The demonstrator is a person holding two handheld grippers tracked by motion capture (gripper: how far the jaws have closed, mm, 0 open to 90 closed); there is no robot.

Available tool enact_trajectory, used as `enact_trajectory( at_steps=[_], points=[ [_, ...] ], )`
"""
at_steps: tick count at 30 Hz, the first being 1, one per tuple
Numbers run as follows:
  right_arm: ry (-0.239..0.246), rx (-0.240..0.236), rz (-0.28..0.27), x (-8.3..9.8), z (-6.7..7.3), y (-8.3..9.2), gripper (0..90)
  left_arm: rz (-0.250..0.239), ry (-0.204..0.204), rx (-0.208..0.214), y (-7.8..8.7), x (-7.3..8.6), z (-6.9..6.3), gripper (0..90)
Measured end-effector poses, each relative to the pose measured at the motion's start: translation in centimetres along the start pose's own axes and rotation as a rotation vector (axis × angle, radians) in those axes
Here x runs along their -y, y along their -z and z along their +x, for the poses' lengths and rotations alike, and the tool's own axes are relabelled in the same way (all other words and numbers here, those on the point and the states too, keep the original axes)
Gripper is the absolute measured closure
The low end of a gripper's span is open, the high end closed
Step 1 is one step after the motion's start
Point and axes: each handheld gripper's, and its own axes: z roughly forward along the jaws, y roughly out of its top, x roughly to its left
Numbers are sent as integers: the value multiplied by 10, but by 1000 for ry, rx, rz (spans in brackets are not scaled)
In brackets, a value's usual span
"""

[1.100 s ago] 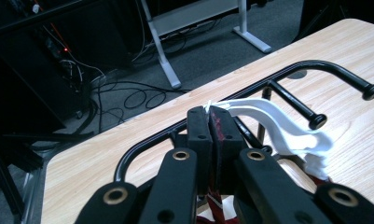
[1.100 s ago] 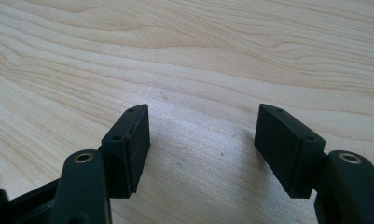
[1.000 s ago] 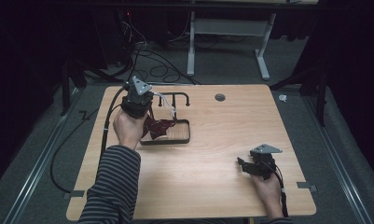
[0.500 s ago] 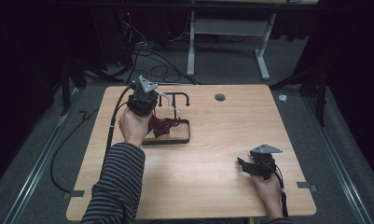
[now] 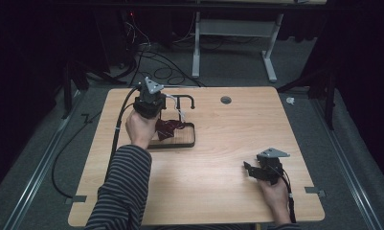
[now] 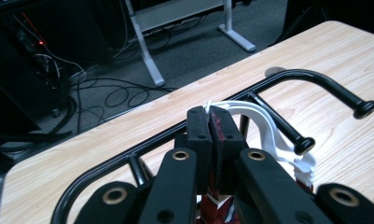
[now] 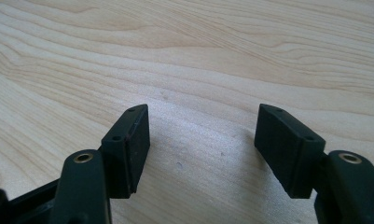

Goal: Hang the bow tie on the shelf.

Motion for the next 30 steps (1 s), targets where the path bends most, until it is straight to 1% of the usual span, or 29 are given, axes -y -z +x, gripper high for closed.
enact_trajectory(
  at_steps=[4, 9, 22, 28, 30],
  points=[
    [0, 0, 0, 0, 0, 0, 370, 1, 4, 16, -3, -1, 0, 876],
    [0, 0, 0, 0, 0, 0, 370, 13, 4, 23, -6, 0, 1, 872],
    [-1, 0, 0, 0, 0, 0, 370, 29, -4, 42, -6, 1, 1, 861],
    [0, 0, 0, 0, 0, 0, 370, 39, -13, 49, -4, 1, 0, 822],
    [0, 0, 0, 0, 0, 0, 370, 38, -11, 52, -4, 1, 0, 805]
  ],
)
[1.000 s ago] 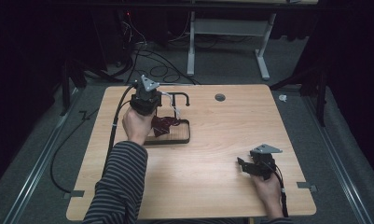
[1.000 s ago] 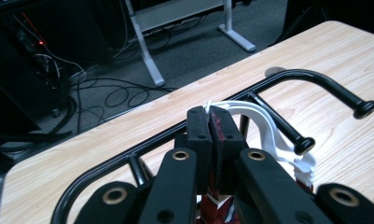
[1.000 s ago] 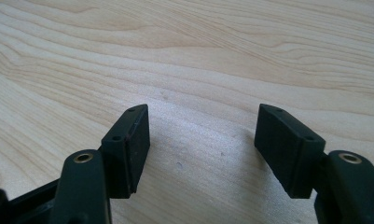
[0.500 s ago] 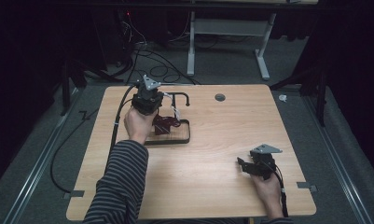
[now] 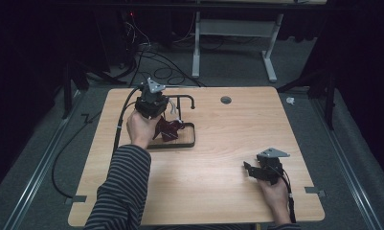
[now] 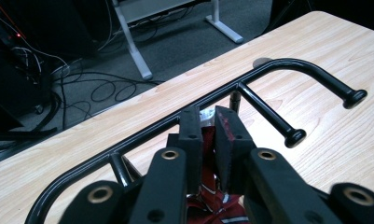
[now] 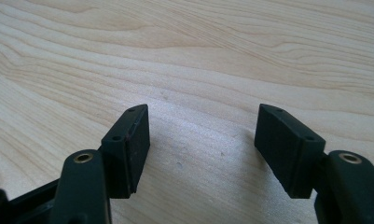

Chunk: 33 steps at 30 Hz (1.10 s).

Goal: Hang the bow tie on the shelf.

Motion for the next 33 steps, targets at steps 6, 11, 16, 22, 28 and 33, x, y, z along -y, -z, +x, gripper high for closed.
enact_trajectory(
  at_steps=[6, 11, 16, 22, 28, 33],
  points=[
    [1, 1, 0, 0, 0, 0, 370, -11, 12, 8, 5, 0, 0, 711],
    [0, 1, 0, 0, 0, 0, 370, -25, 31, 16, 12, 2, 3, 673],
    [2, 2, 1, 0, 0, 0, 370, -42, 49, 18, 23, 6, 7, 660],
    [5, 3, 1, 0, 0, 0, 370, -55, 65, 14, 37, 12, 13, 650],
    [5, 3, 1, 0, 0, 0, 371, -59, 74, 6, 50, 23, 18, 651],
    [8, 4, 1, 0, 0, 0, 371, -70, 88, 4, 61, 32, 22, 651]
  ],
)
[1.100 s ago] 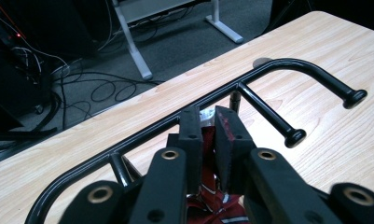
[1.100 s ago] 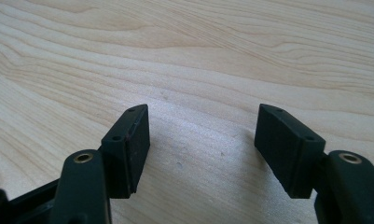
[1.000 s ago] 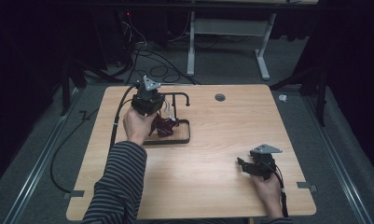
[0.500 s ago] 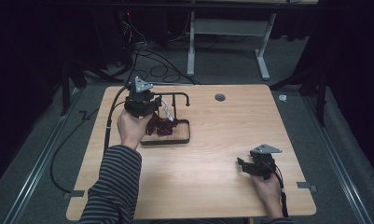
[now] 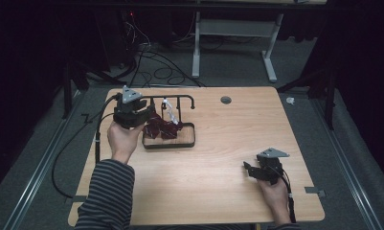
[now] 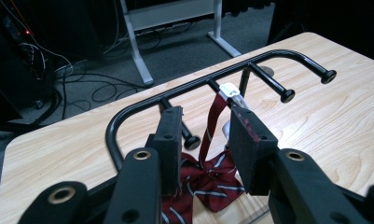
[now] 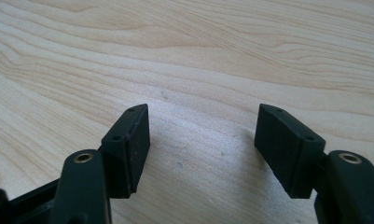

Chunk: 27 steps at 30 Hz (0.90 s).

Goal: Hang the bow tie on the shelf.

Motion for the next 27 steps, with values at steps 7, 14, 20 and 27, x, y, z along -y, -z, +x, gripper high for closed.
enact_trajectory(
  at_steps=[7, 14, 20, 27],
  points=[
    [0, 0, 0, 0, 0, 0, 371, -3, 2, 0, 15, 12, 5, 650],
    [0, 1, 0, 0, 0, 0, 371, -3, 22, -1, 26, 27, 11, 650],
    [0, 1, 1, 0, 0, 0, 372, -5, 41, -2, 32, 37, 15, 651],
    [-2, 2, 0, 0, 0, 0, 372, -13, 58, -3, 39, 45, 19, 650]
  ],
)
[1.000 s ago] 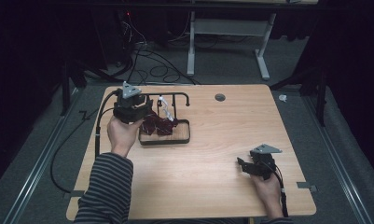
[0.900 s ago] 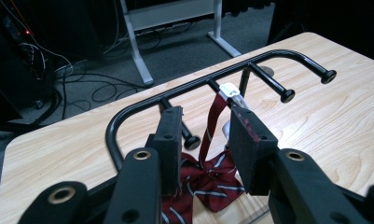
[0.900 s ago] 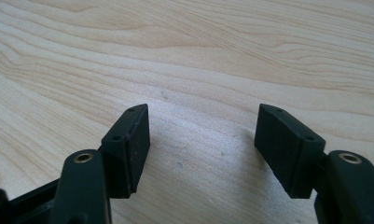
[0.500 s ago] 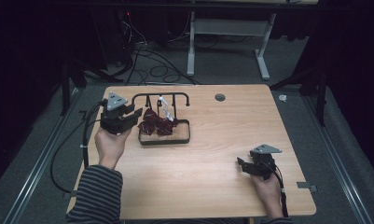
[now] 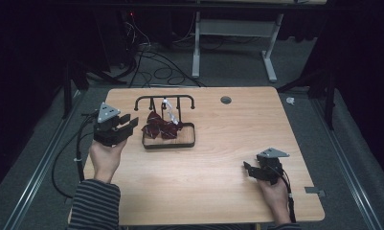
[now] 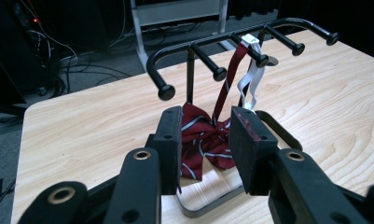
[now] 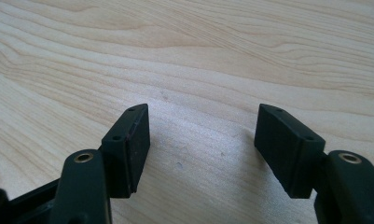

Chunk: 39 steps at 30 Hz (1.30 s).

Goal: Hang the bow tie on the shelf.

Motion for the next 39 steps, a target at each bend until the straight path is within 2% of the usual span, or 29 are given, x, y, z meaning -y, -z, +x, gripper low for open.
enact_trajectory(
  at_steps=[7, 10, 25, 39],
  points=[
    [1, 0, 0, 0, 0, 0, 372, 0, 27, -2, 7, 12, 5, 640],
    [0, 0, 0, 0, 0, 0, 372, -6, 49, 10, 9, 17, 8, 632],
    [0, 1, 0, 0, 0, 0, 373, -4, 92, 13, 16, 39, 12, 615],
    [1, 1, 0, 0, 0, 0, 374, 1, 105, 21, 19, 54, 9, 599]
  ],
)
